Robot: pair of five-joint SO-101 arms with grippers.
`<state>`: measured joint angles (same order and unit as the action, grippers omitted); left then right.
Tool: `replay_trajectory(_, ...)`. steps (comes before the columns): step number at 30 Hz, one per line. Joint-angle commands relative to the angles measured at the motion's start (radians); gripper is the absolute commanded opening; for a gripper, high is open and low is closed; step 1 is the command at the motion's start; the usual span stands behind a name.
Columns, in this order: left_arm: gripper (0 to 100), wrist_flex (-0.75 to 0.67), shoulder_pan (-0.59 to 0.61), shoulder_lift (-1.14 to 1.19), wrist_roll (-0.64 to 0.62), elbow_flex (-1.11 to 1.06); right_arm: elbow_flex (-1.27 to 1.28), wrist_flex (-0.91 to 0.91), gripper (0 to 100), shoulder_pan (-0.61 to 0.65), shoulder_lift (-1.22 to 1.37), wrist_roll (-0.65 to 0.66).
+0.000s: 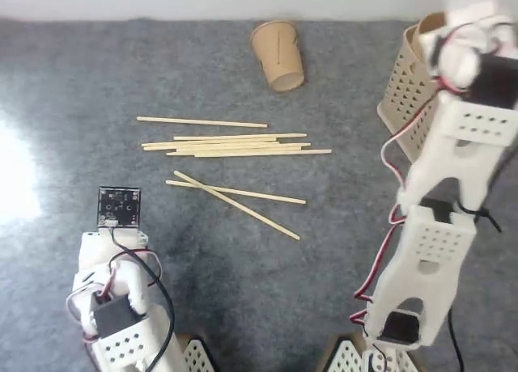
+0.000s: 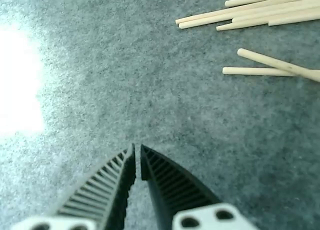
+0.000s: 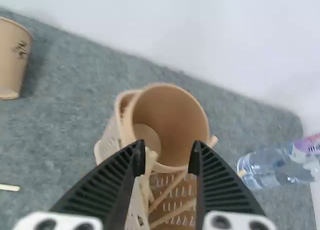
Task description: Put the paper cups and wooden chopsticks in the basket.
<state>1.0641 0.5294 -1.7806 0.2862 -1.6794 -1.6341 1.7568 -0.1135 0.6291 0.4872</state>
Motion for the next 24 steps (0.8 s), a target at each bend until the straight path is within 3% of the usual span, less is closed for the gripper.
replay_trajectory(1, 2, -0.020, -0.005, -0.008, 0.011, 0.007, -0.014, 0.044, 14.7, 0.045, -0.068, 0.017)
replay_trajectory(13, 2, -0.018, -0.005, -0.008, 0.011, 0.005, -0.021, -0.031, 15.1, 0.308, 0.139, -0.077)
replay_trajectory(24, 2, -0.018, -0.005, -0.008, 0.011, 0.005, -0.014, -0.346, 14.7, 0.283, 0.438, -0.075)
